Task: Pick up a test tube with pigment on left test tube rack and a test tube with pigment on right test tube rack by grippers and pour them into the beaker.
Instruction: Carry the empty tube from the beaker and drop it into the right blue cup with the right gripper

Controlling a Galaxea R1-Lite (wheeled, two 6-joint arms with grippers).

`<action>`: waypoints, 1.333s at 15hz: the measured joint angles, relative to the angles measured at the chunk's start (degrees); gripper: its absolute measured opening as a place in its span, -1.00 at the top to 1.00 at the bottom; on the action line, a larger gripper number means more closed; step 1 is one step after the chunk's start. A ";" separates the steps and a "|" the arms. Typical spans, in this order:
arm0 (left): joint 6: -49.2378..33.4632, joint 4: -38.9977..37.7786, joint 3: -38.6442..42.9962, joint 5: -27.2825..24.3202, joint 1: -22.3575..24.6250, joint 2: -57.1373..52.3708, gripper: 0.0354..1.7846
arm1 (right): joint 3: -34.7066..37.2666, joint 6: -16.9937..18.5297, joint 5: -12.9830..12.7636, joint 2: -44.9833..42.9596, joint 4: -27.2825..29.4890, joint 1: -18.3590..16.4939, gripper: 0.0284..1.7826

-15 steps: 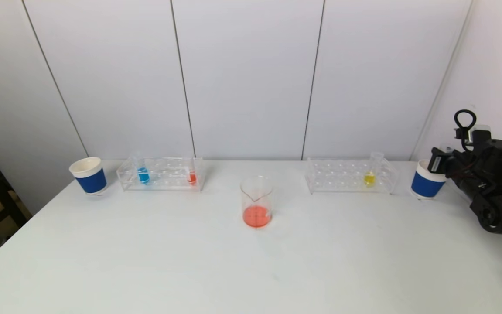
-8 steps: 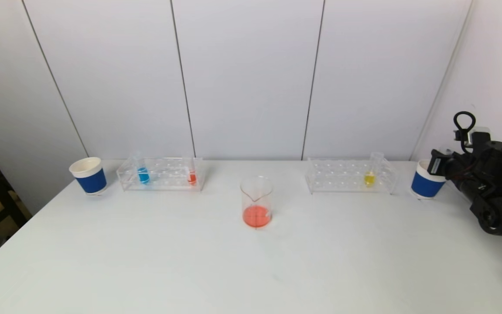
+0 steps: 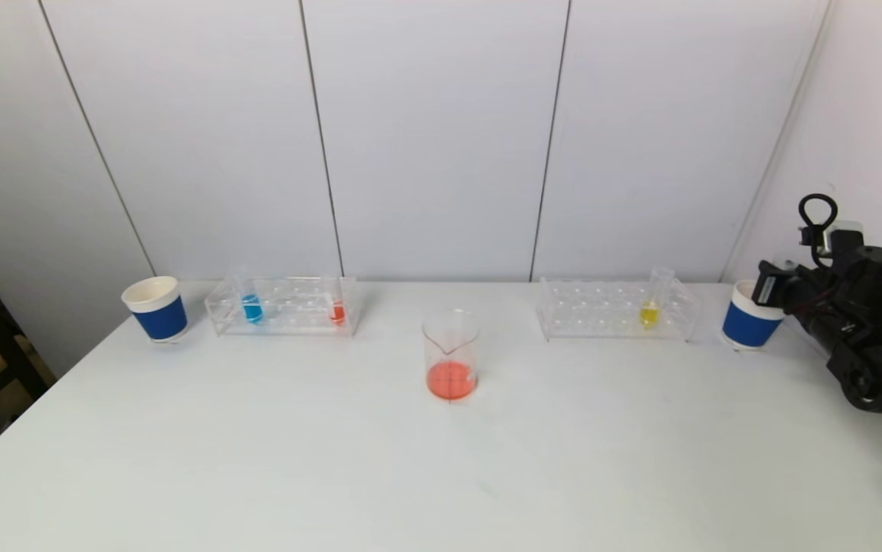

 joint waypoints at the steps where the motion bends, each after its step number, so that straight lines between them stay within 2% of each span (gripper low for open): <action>1: 0.06 0.00 0.00 0.00 0.00 0.00 -0.98 | 0.05 0.00 -0.02 0.00 0.00 0.00 0.48; 20: 0.04 0.00 0.00 0.00 0.00 0.00 -0.98 | 0.13 -0.02 0.00 -0.46 0.00 0.11 0.48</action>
